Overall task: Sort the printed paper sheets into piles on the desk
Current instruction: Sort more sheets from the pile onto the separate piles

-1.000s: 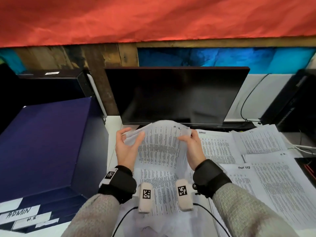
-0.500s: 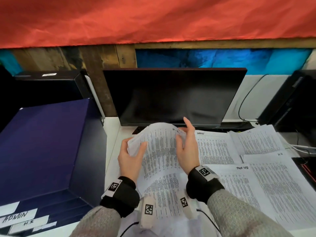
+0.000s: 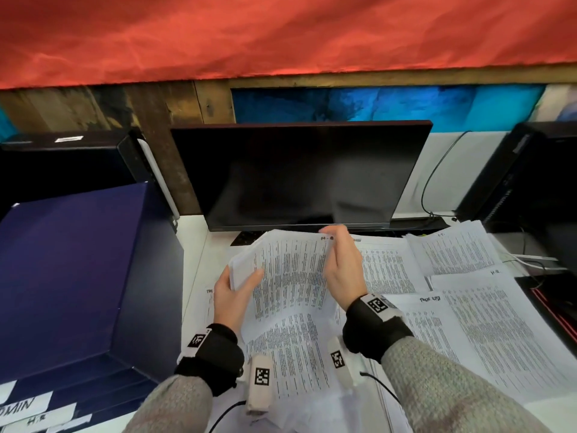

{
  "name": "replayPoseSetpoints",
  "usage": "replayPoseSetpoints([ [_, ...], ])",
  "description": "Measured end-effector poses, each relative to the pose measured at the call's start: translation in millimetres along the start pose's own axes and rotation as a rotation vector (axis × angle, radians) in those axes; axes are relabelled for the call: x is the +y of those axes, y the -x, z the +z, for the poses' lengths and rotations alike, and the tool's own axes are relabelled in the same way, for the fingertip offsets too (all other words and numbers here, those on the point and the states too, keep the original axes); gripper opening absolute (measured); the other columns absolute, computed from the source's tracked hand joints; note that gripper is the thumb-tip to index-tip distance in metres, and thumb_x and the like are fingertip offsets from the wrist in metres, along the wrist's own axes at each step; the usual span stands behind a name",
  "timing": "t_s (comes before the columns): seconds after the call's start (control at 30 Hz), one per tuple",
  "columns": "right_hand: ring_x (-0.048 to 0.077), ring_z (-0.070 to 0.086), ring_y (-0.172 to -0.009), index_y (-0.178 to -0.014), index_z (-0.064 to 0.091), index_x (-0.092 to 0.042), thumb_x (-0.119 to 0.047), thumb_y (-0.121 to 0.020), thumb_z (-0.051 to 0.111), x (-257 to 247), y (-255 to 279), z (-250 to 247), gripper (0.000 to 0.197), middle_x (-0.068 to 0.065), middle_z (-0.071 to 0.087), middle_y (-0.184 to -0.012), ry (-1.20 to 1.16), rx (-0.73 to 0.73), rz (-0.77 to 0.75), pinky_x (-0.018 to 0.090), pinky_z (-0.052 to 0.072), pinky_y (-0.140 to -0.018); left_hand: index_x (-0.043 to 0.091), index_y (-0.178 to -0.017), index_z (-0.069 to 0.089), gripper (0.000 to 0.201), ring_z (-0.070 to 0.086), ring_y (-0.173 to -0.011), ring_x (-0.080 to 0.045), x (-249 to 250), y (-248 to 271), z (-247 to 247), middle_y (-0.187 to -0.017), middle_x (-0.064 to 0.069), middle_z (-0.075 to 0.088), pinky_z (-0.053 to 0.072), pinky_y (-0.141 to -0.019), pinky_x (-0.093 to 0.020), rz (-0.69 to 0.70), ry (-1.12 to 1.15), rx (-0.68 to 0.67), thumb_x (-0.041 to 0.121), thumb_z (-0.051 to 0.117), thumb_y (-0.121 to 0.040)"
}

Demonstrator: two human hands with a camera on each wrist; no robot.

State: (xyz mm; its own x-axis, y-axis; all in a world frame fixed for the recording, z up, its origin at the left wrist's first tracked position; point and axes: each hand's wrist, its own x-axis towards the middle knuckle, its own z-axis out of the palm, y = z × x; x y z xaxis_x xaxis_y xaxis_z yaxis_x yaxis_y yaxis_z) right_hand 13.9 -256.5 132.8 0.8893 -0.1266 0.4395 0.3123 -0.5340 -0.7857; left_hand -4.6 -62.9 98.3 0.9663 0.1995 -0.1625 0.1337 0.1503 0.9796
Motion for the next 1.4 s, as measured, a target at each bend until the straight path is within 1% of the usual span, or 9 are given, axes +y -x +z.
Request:
replayPoseSetpoints([
  [0.1,0.001,0.044,-0.062,-0.103,0.042,-0.023,-0.001,-0.092,0.037,1,-1,0,0.025,-0.008,0.047,-0.080,-0.230,0.042,0.172,0.019,0.036,-0.059,0.018,-0.111,0.065,0.036,0.065,-0.103,-0.027,-14,-2,-4,-0.108,-0.007,0.070,0.051,-0.091,-0.048,-0.149,0.080,-0.018,0.020,0.076,-0.077],
  [0.27,0.013,0.054,-0.093,-0.116,0.034,-0.023,-0.001,-0.092,0.042,10,3,4,0.034,-0.004,0.047,-0.104,-0.500,-0.044,0.434,0.029,0.049,-0.081,0.012,-0.103,0.065,0.031,0.066,-0.099,-0.033,-35,0,-7,-0.106,-0.014,0.070,0.050,-0.093,-0.051,-0.290,0.058,-0.023,0.007,0.077,-0.075],
  [0.47,0.020,0.058,-0.099,-0.119,0.041,-0.014,0.007,-0.086,0.042,29,8,16,0.039,0.008,0.056,-0.115,-0.593,-0.192,0.706,0.033,0.051,-0.078,0.004,-0.115,0.060,0.040,0.063,-0.101,-0.029,-52,5,-6,-0.111,-0.014,0.067,0.048,-0.091,-0.038,-0.352,-0.021,-0.021,0.002,0.073,-0.078],
  [0.63,0.022,0.062,-0.105,-0.111,0.059,-0.017,0.001,-0.091,0.049,39,21,24,0.029,0.002,0.066,-0.106,-0.528,-0.287,0.722,0.030,0.051,-0.084,0.017,-0.105,0.060,0.060,0.061,-0.107,-0.030,-71,9,-10,-0.112,-0.009,0.067,0.044,-0.101,-0.051,-0.312,-0.019,0.021,0.042,0.082,-0.055],
  [0.83,0.026,0.065,-0.099,-0.120,0.048,-0.012,-0.002,-0.085,0.060,51,26,5,0.038,0.011,0.065,-0.111,-0.557,-0.203,0.804,0.040,0.053,-0.087,0.028,-0.111,0.040,0.032,0.046,-0.107,-0.015,-28,23,4,-0.099,0.013,0.053,0.034,-0.102,-0.041,-0.240,0.058,-0.005,0.021,0.063,-0.089],
  [1.0,0.019,0.065,-0.102,-0.123,0.050,-0.018,0.006,-0.089,0.043,71,44,-36,0.042,0.005,0.066,-0.116,-0.517,-0.379,0.799,0.026,0.055,-0.076,0.022,-0.113,0.052,0.026,0.059,-0.101,-0.017,-33,16,29,-0.095,0.013,0.061,0.045,-0.083,-0.025,-0.206,-0.108,-0.111,0.024,0.063,-0.090],
  [1.1,0.020,0.065,-0.099,-0.119,0.053,-0.017,0.010,-0.089,0.042,102,58,-70,0.041,0.006,0.067,-0.111,-0.426,-0.289,0.860,0.029,0.054,-0.078,0.021,-0.117,0.056,0.027,0.061,-0.106,-0.017,-54,19,60,-0.105,0.007,0.065,0.047,-0.074,-0.018,-0.216,-0.276,-0.262,0.031,0.057,-0.093],
  [1.27,0.028,0.060,-0.085,-0.112,0.052,-0.002,0.013,-0.087,0.037,171,78,-160,0.032,0.015,0.065,-0.096,-0.178,-0.021,1.001,0.038,0.050,-0.077,0.021,-0.117,0.049,0.031,0.059,-0.092,-0.016,-99,28,124,-0.105,0.000,0.061,0.048,-0.080,-0.029,-0.141,-0.679,-0.387,0.040,0.053,-0.093],
  [1.4,0.030,0.051,-0.087,-0.119,0.047,0.008,0.014,-0.087,0.037,226,86,-249,0.034,0.027,0.055,-0.103,0.148,0.177,1.103,0.037,0.042,-0.076,0.018,-0.124,0.048,0.035,0.048,-0.113,-0.016,-129,34,169,-0.121,-0.002,0.050,0.040,-0.096,-0.027,0.105,-1.039,-0.609,0.029,0.055,-0.092],
])
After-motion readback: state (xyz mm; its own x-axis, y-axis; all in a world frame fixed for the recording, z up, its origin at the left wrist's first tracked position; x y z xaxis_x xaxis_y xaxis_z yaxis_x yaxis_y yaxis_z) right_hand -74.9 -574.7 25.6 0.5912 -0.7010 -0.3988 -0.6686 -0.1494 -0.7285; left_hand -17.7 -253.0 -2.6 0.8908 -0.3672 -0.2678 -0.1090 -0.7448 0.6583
